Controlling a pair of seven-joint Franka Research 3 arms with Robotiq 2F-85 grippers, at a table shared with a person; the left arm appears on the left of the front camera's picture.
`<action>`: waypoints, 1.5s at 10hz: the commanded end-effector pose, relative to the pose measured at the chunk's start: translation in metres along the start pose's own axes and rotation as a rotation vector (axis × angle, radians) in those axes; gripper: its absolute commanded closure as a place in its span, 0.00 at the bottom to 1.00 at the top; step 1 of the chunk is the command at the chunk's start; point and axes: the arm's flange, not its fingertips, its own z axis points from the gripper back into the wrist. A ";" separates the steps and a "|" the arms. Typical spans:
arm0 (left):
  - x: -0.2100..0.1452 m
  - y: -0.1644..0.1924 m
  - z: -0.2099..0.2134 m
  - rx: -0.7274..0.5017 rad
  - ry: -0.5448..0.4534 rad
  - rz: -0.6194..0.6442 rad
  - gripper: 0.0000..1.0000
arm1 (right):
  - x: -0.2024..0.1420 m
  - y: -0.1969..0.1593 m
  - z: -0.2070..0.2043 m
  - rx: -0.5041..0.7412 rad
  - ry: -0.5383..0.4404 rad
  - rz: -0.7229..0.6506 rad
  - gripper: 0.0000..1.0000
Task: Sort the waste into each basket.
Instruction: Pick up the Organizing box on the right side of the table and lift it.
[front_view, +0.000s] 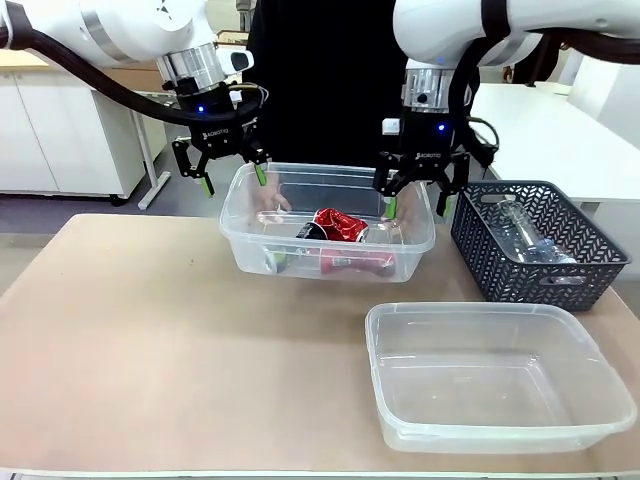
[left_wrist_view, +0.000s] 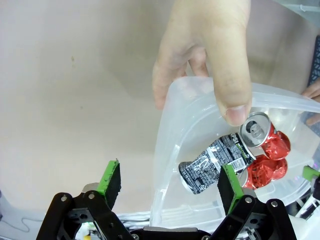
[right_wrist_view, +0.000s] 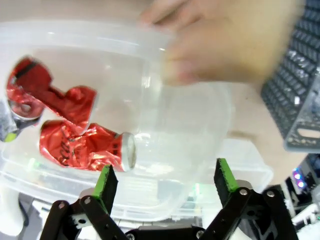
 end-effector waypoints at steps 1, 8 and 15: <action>-0.009 -0.003 0.011 -0.018 -0.055 -0.035 0.00 | 0.008 0.011 0.012 0.004 -0.017 0.041 0.00; -0.050 -0.006 0.059 -0.073 -0.135 -0.160 0.00 | -0.063 -0.012 0.056 0.055 -0.262 -0.049 0.00; -0.249 0.074 0.074 -0.271 -0.062 -0.292 0.00 | -0.250 -0.145 0.005 0.640 -0.140 -0.259 0.00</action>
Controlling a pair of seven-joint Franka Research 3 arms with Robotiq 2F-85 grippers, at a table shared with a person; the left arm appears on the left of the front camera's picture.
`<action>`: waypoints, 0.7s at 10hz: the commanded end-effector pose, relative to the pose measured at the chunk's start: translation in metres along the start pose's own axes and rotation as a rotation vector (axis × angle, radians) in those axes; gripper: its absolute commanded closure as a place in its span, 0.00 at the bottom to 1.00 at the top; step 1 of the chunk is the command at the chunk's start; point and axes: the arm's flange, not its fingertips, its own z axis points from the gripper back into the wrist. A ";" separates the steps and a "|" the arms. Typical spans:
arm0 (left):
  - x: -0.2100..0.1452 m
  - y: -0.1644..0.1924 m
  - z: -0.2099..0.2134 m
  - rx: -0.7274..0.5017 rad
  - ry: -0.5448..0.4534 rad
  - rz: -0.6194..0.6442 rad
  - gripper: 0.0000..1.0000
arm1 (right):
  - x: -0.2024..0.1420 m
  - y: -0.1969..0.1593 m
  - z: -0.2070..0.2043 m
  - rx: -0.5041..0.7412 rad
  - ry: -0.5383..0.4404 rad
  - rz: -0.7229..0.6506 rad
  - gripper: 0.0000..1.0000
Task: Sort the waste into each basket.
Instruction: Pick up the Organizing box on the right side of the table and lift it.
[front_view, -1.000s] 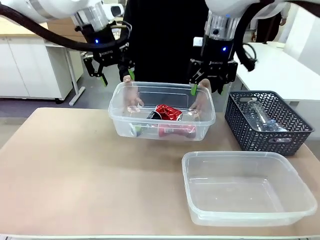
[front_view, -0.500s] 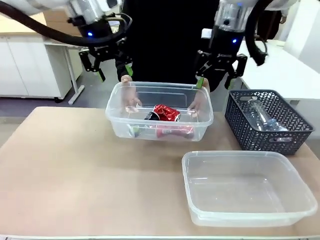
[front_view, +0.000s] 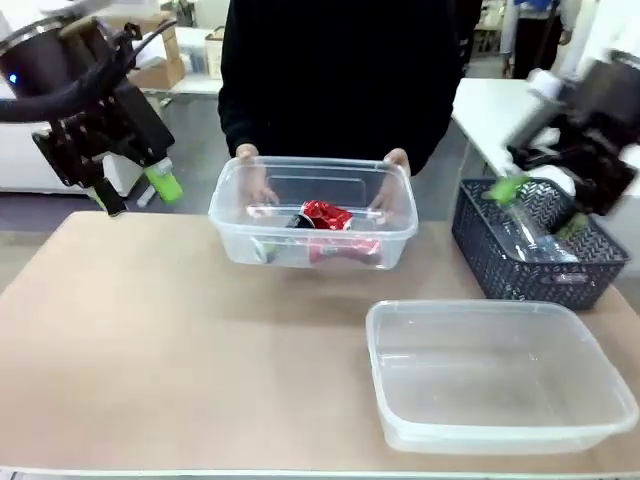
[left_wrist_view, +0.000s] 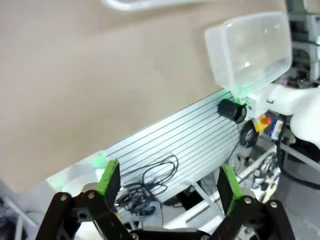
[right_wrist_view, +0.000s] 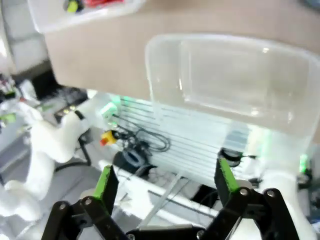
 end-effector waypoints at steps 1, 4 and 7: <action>0.005 0.011 -0.017 0.038 -0.080 0.147 0.00 | 0.016 0.029 0.003 -0.081 -0.008 0.065 0.00; 0.000 0.000 0.000 0.000 0.000 0.000 0.00 | -0.002 0.006 -0.003 -0.030 -0.009 0.009 0.00; -0.038 0.021 0.000 -0.279 -0.075 -0.019 0.00 | 0.012 -0.022 -0.001 0.473 0.218 0.142 0.00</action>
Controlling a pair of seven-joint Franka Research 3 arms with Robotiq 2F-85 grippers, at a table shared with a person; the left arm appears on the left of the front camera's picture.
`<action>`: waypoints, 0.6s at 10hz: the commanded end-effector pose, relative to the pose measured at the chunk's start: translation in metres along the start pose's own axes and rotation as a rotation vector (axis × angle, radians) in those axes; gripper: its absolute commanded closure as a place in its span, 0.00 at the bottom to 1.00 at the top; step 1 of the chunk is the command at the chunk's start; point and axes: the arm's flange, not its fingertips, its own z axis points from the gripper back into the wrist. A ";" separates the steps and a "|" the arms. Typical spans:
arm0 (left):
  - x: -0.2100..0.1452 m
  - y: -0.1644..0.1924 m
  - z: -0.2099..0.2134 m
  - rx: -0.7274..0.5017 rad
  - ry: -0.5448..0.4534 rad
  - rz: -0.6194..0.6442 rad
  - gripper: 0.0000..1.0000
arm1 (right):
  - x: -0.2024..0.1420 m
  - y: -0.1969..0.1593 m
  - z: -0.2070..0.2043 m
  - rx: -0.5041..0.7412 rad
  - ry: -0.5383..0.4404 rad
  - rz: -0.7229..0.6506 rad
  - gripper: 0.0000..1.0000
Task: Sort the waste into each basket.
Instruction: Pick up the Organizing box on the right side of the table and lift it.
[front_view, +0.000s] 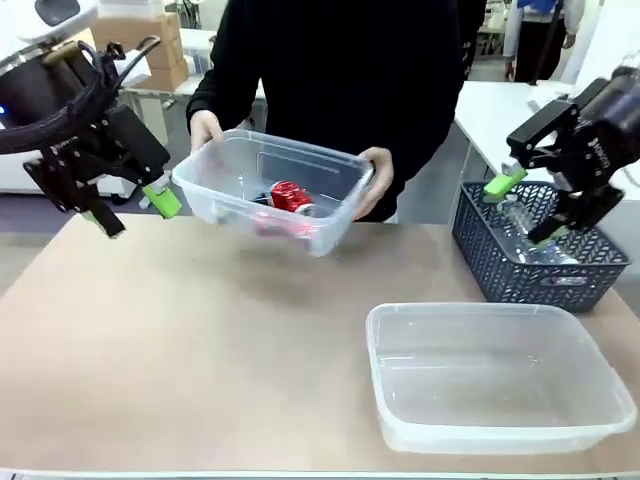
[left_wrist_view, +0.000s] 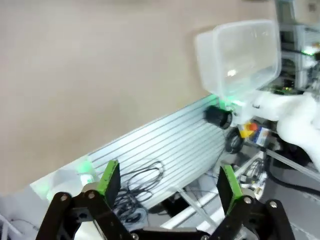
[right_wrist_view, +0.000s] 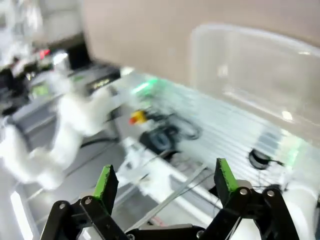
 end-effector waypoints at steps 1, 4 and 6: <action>-0.048 0.034 0.009 -0.253 -0.092 0.013 0.00 | -0.020 -0.059 0.019 0.305 0.041 -0.014 0.00; -0.040 0.003 -0.043 -0.144 -0.143 0.088 0.00 | -0.051 -0.107 0.031 0.182 -0.079 -0.114 0.00; -0.003 -0.058 -0.100 -0.040 -0.094 0.159 0.00 | -0.080 -0.144 0.061 -0.003 -0.222 -0.044 0.00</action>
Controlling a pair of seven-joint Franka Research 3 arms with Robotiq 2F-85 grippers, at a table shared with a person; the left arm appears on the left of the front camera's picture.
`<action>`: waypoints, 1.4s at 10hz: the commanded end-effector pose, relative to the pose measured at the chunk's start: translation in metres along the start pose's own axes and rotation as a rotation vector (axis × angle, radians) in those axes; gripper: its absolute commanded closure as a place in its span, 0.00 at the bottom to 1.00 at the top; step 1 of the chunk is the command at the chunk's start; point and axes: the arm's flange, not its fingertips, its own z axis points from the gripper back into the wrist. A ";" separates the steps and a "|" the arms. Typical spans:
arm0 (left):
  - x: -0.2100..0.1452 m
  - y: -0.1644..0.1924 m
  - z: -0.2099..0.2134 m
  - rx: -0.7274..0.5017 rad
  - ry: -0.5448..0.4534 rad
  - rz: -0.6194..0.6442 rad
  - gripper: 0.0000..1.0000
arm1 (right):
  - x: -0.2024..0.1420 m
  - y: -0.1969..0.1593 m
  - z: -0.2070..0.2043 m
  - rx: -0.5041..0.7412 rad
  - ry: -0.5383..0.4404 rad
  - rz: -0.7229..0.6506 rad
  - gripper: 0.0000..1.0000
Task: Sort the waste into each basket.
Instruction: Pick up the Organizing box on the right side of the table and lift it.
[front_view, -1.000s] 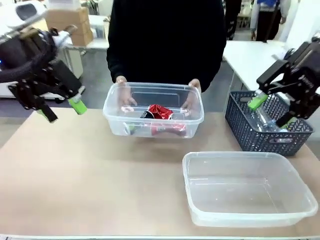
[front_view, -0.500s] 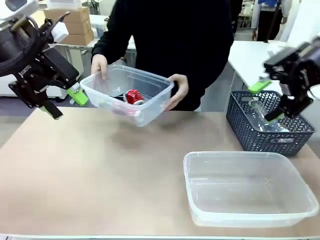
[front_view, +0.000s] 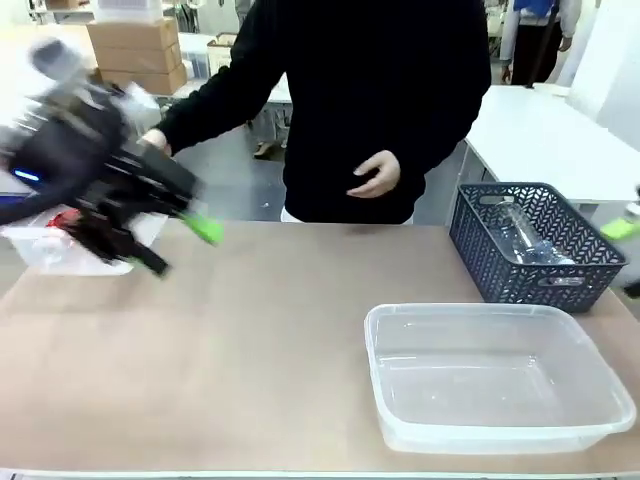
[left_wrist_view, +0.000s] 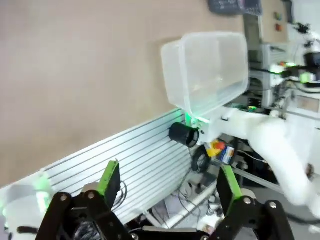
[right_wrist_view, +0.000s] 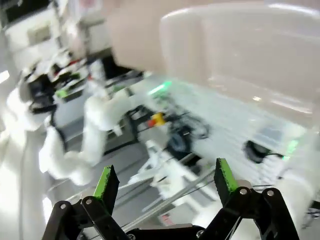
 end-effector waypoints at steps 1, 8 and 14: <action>0.019 -0.054 -0.069 0.081 0.026 0.122 0.00 | -0.019 -0.017 0.018 -0.233 -0.179 0.078 0.00; -0.012 -0.118 -0.175 0.257 0.073 0.225 0.00 | -0.022 0.008 0.013 -0.633 -0.168 0.152 0.00; 0.022 -0.103 -0.302 0.474 0.142 0.226 0.00 | 0.023 -0.060 -0.124 -0.861 0.116 0.079 0.00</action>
